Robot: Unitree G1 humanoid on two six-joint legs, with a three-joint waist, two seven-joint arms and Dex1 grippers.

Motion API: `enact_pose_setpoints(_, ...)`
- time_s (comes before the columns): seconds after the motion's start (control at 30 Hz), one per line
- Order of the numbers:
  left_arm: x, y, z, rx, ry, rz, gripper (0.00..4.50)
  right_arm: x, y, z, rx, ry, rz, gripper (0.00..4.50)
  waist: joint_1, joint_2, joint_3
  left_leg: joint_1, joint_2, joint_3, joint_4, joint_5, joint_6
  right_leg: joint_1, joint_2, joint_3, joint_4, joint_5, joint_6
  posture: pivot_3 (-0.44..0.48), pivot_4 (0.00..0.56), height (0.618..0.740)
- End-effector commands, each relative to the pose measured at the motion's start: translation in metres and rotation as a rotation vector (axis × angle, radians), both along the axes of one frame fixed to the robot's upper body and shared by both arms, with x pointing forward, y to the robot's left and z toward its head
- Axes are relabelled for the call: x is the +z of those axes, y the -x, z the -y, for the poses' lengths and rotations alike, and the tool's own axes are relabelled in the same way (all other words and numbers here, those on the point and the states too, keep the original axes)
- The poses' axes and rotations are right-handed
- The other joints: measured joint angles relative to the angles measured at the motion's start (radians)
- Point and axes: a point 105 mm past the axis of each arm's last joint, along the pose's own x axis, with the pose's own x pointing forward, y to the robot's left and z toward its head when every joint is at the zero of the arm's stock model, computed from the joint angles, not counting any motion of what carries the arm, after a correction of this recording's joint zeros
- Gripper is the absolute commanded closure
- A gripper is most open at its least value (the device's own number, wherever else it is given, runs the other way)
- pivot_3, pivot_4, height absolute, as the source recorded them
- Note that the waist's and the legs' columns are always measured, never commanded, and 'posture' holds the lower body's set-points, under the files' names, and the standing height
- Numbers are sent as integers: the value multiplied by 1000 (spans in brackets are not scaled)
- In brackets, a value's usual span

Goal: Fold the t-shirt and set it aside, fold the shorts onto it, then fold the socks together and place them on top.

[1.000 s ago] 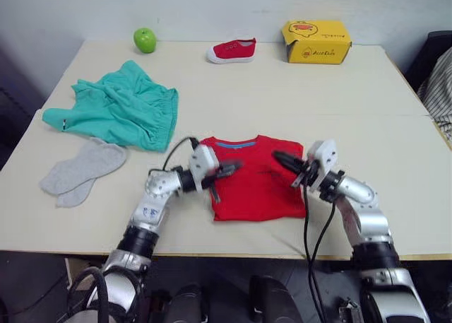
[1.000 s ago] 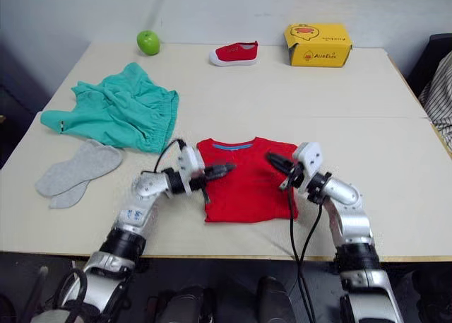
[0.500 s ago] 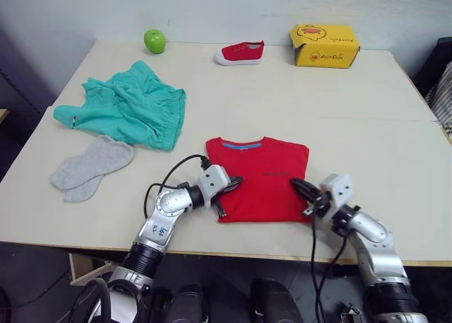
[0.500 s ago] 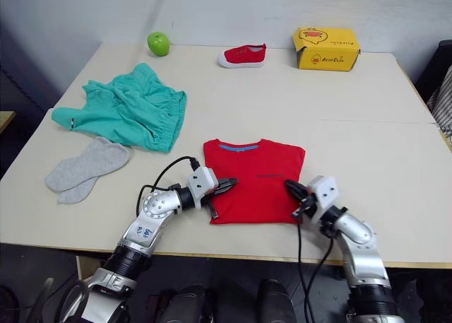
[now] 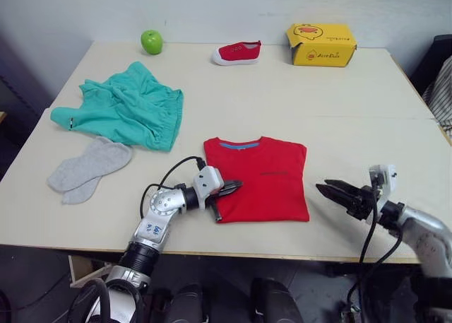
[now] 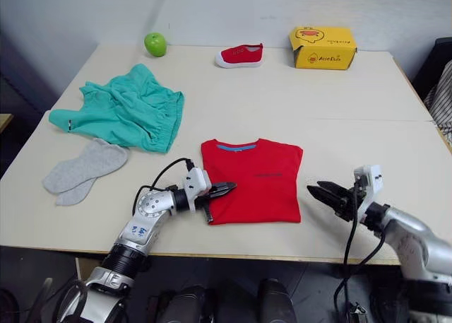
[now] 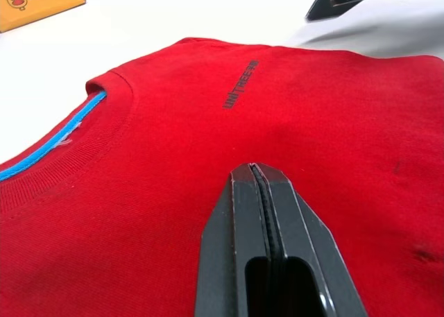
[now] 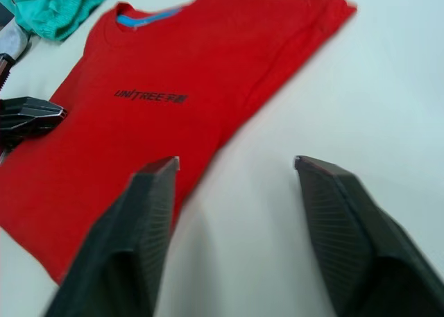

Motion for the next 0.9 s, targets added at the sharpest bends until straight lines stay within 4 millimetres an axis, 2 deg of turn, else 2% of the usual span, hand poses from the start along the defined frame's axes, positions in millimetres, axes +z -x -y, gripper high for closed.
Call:
enact_pose_setpoints(0.03, 4, -2, -1, 0, 4, 22, 4500, -3, -4, -13, 93, -19, -160, 342, 1, 0, 0, 0, 0, 0, 0, 0, 0, 0, 0, 0, 0, 0, 0, 0, 150, 740)
enact_pose_setpoints(0.07, 3, -3, -1, 8, -5, 23, 4500, -5, -7, -17, 109, -9, -197, 24, 0, 0, 0, -1, 0, 0, 0, 0, 0, -1, 0, 0, 0, 0, 0, 0, 150, 740)
enact_pose_setpoints(0.1, 2, -4, -2, 13, -11, 24, 4500, -7, -8, -18, 118, -2, -220, 24, 0, 0, 0, -1, 0, 0, 0, 0, 0, -1, 0, 0, 0, 0, 0, 0, 150, 740)
enact_pose_setpoints(0.2, 1, -10, -6, 57, -20, 26, 4500, -10, -12, -42, 212, -16, -326, 24, -1, 0, 0, -1, 0, 0, 0, 0, 0, 0, 1, -1, -1, 0, 0, 0, 150, 740)
enact_pose_setpoints(0.4, 2, -13, -14, 82, -33, 33, 4500, -10, -15, -78, 346, -77, -408, 24, -8, -1, -2, -1, 1, 0, 0, 0, -1, 0, 2, -1, 0, 0, 0, 0, 150, 740)
enact_pose_setpoints(0.53, 3, -16, -19, 104, -41, 36, 4500, -18, -17, -82, 362, -63, -424, 879, -12, -1, -2, -1, 1, 0, 0, 0, -1, 0, 2, -1, 2, 0, 0, 0, 150, 740)
enact_pose_setpoints(0.7, 4, -17, -20, 90, -52, 46, 4500, -20, -23, -79, 337, -70, -417, 2795, -17, -1, -2, -1, 1, 0, 0, 0, -1, 0, 5, -1, 3, 0, 0, 0, 150, 740)
enact_pose_setpoints(0.83, 14, -12, -17, 21, -7, 36, 4500, -15, -27, -71, 319, -62, -410, 4247, -23, -3, -3, -1, 1, 0, 0, 0, -1, 0, 7, -1, 3, 0, 0, 0, 150, 740)
enact_pose_setpoints(0.87, 19, -10, -17, -3, 21, 27, 4500, -13, -27, -69, 313, -62, -405, 4466, -23, -4, -3, -1, 1, 0, 0, 0, -1, 0, 6, -1, 2, 0, 0, 0, 150, 740)
enact_pose_setpoints(0.9, 24, -8, -18, -22, 36, 21, 4324, -8, -28, -64, 311, -58, -387, 4491, -23, -4, -3, -1, 1, 0, 1, 0, -1, 0, 6, -1, 2, 0, 0, 0, 150, 740)
